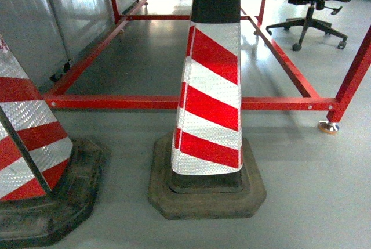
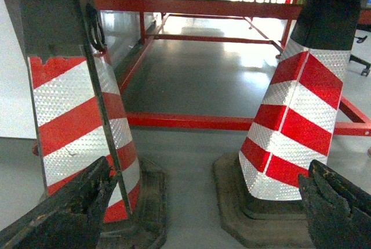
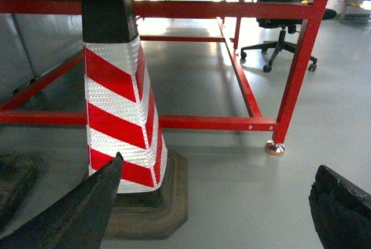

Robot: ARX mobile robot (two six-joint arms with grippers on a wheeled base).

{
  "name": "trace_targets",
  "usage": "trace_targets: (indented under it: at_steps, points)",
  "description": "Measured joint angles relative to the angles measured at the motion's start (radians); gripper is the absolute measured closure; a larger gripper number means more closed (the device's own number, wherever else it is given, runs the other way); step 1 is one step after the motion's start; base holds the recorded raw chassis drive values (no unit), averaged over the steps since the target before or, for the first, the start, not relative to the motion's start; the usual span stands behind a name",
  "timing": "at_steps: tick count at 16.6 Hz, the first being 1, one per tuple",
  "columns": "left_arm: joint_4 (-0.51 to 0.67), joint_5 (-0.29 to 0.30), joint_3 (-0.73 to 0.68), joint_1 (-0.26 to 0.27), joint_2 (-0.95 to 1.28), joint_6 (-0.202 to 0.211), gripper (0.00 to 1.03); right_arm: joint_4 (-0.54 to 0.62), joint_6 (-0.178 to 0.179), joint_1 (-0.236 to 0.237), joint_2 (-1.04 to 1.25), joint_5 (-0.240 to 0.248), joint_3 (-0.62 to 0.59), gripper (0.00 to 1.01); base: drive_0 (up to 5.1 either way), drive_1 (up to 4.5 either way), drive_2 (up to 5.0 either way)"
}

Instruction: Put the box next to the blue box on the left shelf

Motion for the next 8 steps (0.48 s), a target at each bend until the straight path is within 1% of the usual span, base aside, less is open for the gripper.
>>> trace_targets:
  at_steps: [8]
  points:
    - [0.0,0.0,0.0,0.0,0.0,0.0,0.05,0.0,0.0,0.0,0.0,0.0,0.0,0.03,0.0,0.0,0.0]
